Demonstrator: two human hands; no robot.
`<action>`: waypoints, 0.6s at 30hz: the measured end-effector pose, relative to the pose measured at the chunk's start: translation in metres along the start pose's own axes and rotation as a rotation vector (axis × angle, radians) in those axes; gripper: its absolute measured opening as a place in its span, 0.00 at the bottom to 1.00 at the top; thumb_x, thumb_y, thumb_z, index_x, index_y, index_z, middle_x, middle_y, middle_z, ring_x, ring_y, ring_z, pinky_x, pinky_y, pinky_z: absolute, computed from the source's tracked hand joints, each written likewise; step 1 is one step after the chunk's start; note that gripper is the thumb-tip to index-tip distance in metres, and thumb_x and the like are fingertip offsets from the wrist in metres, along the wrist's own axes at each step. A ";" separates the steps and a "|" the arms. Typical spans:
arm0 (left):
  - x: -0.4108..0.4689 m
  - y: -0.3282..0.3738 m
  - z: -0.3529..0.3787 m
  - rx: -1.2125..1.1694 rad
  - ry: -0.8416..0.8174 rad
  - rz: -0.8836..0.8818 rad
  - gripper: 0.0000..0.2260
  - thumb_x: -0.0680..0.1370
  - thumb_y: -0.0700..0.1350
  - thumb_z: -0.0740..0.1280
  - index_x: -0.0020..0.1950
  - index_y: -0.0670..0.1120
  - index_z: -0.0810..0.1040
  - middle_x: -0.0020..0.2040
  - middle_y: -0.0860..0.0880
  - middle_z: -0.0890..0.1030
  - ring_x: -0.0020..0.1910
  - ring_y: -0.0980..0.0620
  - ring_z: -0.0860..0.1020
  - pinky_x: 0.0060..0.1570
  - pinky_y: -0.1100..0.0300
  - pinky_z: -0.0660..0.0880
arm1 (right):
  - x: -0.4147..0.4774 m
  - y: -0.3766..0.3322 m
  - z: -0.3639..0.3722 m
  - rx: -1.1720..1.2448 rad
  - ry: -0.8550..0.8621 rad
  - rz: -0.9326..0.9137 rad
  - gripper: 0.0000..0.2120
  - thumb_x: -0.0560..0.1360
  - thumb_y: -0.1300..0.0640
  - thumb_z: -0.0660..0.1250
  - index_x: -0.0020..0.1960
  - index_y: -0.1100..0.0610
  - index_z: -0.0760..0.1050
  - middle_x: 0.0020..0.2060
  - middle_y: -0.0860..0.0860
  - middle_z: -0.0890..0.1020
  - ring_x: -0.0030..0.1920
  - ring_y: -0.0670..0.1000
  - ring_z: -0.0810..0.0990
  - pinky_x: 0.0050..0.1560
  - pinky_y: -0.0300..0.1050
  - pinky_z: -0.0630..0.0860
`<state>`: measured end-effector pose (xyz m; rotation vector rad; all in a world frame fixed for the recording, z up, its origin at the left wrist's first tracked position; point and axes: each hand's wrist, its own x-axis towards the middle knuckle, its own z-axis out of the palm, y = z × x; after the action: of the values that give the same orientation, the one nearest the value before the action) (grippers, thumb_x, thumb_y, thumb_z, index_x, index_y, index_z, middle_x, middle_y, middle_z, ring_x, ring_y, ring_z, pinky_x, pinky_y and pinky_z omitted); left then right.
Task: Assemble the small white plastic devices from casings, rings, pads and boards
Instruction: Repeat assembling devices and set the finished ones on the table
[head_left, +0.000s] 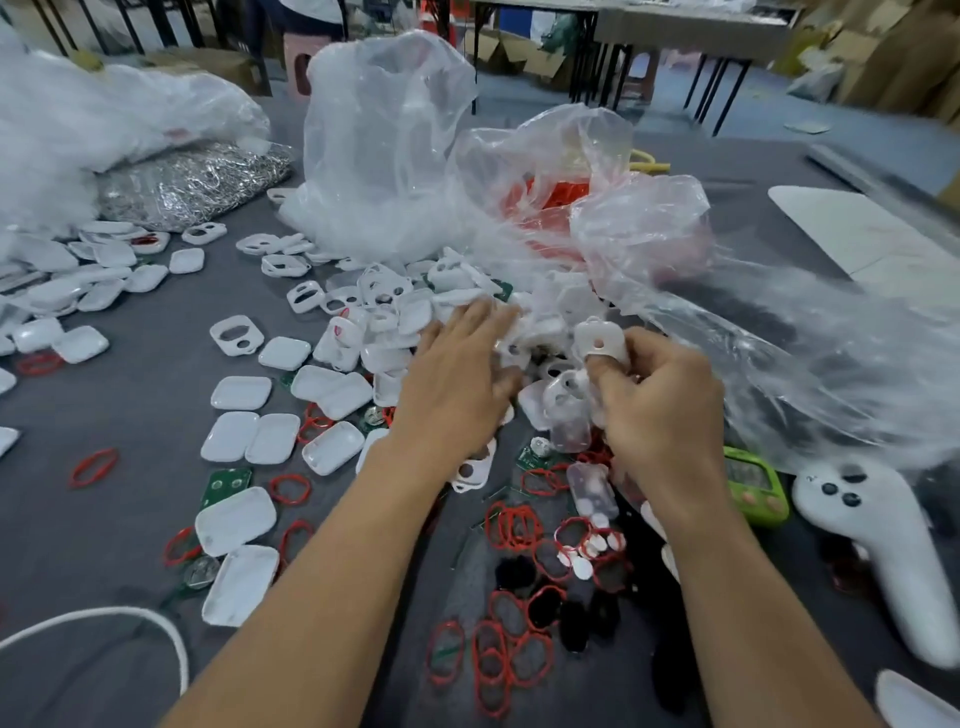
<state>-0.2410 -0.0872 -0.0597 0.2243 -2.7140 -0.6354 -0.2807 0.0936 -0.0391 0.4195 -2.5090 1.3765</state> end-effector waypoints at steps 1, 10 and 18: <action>-0.003 0.002 -0.003 -0.011 0.066 -0.045 0.28 0.81 0.45 0.66 0.81 0.53 0.64 0.82 0.48 0.63 0.82 0.50 0.57 0.81 0.49 0.51 | 0.001 0.002 -0.002 -0.002 0.009 0.020 0.10 0.76 0.51 0.70 0.39 0.54 0.77 0.30 0.46 0.79 0.29 0.45 0.72 0.30 0.39 0.68; -0.025 0.032 0.024 0.190 -0.188 0.271 0.28 0.85 0.59 0.55 0.83 0.56 0.54 0.85 0.49 0.48 0.83 0.47 0.44 0.81 0.45 0.43 | 0.003 0.003 -0.009 0.016 0.102 0.089 0.07 0.75 0.58 0.71 0.45 0.46 0.77 0.31 0.45 0.84 0.31 0.43 0.82 0.32 0.44 0.79; 0.012 0.025 0.006 -0.417 -0.028 -0.008 0.26 0.77 0.41 0.68 0.74 0.56 0.74 0.78 0.54 0.69 0.76 0.65 0.63 0.75 0.66 0.58 | -0.009 -0.005 0.006 0.186 -0.174 0.074 0.05 0.70 0.57 0.72 0.44 0.48 0.81 0.37 0.46 0.86 0.39 0.51 0.86 0.44 0.58 0.83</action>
<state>-0.2563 -0.0650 -0.0496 0.1212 -2.5317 -1.1891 -0.2708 0.0868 -0.0417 0.5084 -2.5645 1.6771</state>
